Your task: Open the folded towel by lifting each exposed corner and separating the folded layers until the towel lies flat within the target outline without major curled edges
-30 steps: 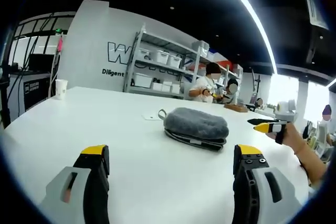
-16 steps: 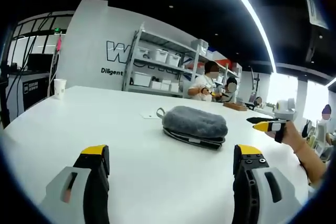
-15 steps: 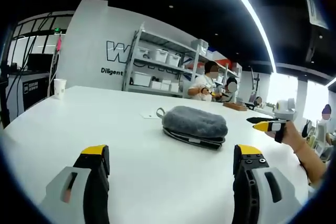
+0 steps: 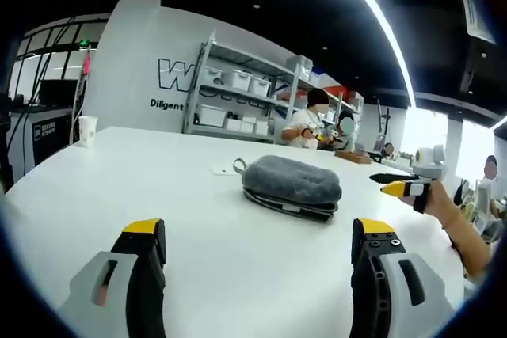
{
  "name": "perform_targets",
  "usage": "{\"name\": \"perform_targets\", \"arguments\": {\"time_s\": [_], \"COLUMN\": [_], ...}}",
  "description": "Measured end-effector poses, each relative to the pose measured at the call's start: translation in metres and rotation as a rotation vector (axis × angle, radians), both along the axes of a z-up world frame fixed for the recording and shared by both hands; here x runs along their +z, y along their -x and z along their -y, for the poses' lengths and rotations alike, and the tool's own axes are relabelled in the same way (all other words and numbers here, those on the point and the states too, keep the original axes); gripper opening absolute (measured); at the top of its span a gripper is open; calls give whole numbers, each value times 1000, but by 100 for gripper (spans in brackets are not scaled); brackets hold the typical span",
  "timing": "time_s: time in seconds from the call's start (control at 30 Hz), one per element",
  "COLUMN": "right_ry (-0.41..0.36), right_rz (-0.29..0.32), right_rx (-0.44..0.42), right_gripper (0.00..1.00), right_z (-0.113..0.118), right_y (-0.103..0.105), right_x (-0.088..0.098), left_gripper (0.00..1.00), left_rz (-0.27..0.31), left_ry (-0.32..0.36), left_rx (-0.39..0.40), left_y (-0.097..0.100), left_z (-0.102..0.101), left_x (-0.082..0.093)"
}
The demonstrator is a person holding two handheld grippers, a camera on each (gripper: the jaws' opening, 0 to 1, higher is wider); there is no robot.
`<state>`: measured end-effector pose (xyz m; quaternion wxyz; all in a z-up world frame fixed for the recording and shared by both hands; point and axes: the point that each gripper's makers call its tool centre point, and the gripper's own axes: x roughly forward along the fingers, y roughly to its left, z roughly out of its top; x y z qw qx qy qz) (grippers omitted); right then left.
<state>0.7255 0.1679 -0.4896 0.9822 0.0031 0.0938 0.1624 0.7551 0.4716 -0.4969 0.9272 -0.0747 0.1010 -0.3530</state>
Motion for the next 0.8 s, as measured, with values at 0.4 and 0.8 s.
{"name": "perform_targets", "arguments": {"time_s": [0.4, 0.8], "right_ry": [114, 240], "right_rz": [81, 160], "right_rx": [96, 167], "right_gripper": [93, 68], "right_z": [-41, -77], "right_y": [4, 8], "right_x": [7, 5], "left_gripper": [96, 96], "left_rz": [0, -3], "left_ry": [-16, -32], "left_rx": [-11, -17], "left_y": [3, 3], "left_z": [3, 4], "left_x": [-2, -4]}}
